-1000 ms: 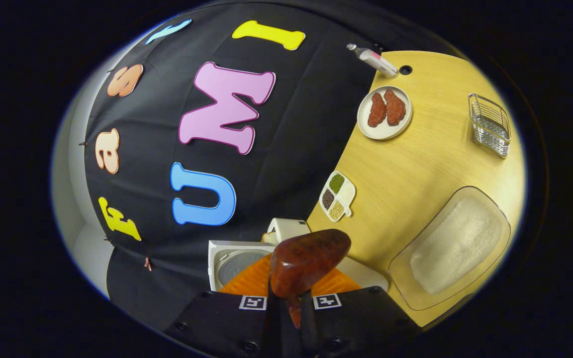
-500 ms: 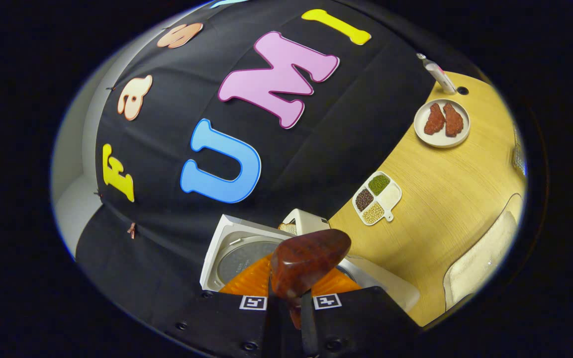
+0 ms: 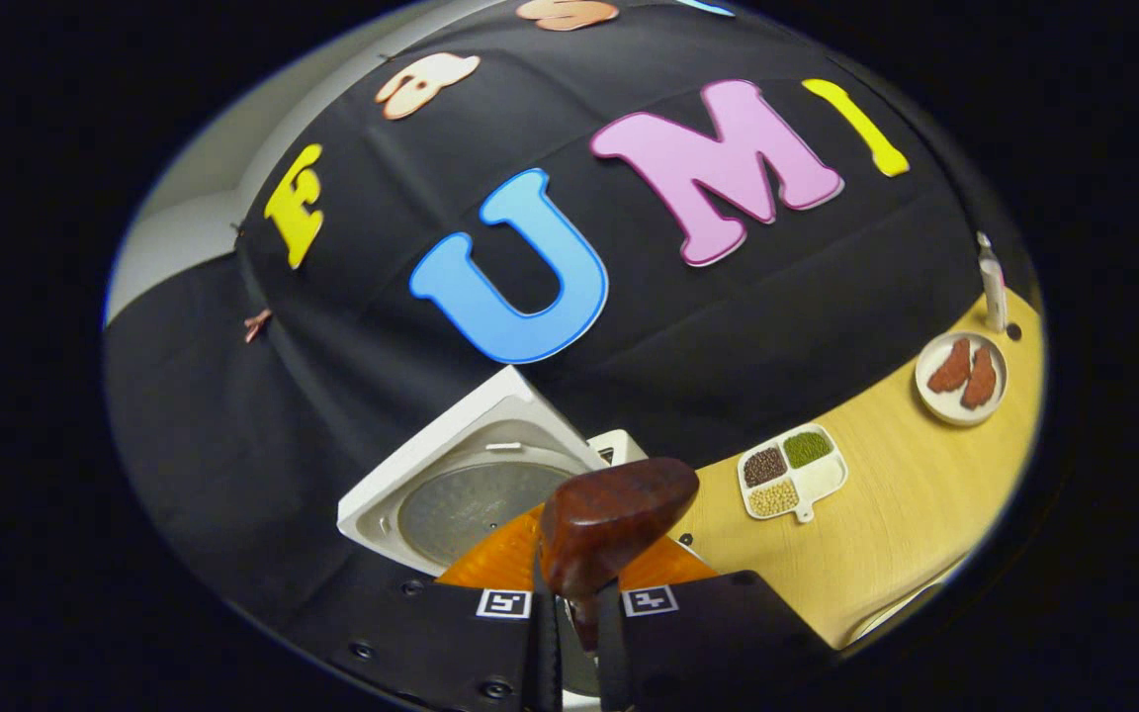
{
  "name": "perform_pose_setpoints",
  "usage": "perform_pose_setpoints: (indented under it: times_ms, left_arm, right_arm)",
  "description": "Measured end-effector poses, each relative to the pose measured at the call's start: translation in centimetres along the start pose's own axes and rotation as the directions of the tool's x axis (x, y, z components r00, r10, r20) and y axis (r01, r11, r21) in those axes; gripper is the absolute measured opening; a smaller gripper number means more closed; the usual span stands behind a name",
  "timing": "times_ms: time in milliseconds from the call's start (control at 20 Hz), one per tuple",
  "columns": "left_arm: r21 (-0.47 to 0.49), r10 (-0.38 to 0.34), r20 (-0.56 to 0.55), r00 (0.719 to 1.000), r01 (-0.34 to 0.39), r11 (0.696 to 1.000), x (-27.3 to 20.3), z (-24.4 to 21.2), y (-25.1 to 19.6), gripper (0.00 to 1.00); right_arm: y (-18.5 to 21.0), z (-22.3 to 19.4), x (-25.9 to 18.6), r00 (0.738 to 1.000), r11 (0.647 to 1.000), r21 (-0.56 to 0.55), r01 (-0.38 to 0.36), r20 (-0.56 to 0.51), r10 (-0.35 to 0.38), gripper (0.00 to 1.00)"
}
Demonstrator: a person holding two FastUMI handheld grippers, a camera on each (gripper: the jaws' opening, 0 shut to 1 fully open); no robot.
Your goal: Close the left gripper, press the button to open the rice cooker; take a wooden spoon from the chopstick holder with the right hand, scoop a spoonful of rice and pour it into the rice cooker, then put the wooden spoon back into the chopstick holder.
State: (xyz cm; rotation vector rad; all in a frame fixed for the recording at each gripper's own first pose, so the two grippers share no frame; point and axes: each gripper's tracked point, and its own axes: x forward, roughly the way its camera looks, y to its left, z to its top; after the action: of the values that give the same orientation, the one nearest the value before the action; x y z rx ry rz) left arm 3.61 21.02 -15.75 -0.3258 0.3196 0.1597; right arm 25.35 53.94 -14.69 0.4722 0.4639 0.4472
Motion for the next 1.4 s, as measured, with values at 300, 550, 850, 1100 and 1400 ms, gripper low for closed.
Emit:
perform_pose_setpoints:
  times_ms: [300, 550, 850, 1100, 1400]
  left_arm:
    - [0.004, 0.038, -0.003, 0.999, -0.038, 0.999, 0.3, 0.0, 2.4, 0.96]
    - [-0.043, 0.055, -0.025, 0.998, -0.056, 0.998, 0.1, -1.0, 3.6, 0.96]
    - [0.004, 0.021, -0.005, 1.000, -0.021, 1.000, -0.2, -0.6, 2.8, 0.96]
    - [-0.001, 0.004, 0.000, 1.000, -0.004, 1.000, -0.2, -0.6, 2.2, 0.96]
    - [0.011, -0.009, 0.004, 1.000, 0.009, 1.000, -0.6, -0.7, 1.4, 0.96]
  right_arm:
    - [1.5, -3.7, 1.9, 0.999, 0.956, -0.289, -0.040, -0.032, 0.032, 0.19]
    - [3.9, -6.6, 2.1, 0.994, 0.851, -0.513, -0.110, -0.066, 0.089, 0.18]
    - [5.7, -9.2, 1.3, 0.981, 0.676, -0.712, -0.188, -0.101, 0.166, 0.18]
    - [5.1, -10.2, 1.1, 0.978, 0.606, -0.770, -0.201, -0.128, 0.162, 0.19]
    - [6.0, -5.8, -1.5, 0.978, 0.718, -0.669, -0.191, -0.066, 0.200, 0.18]
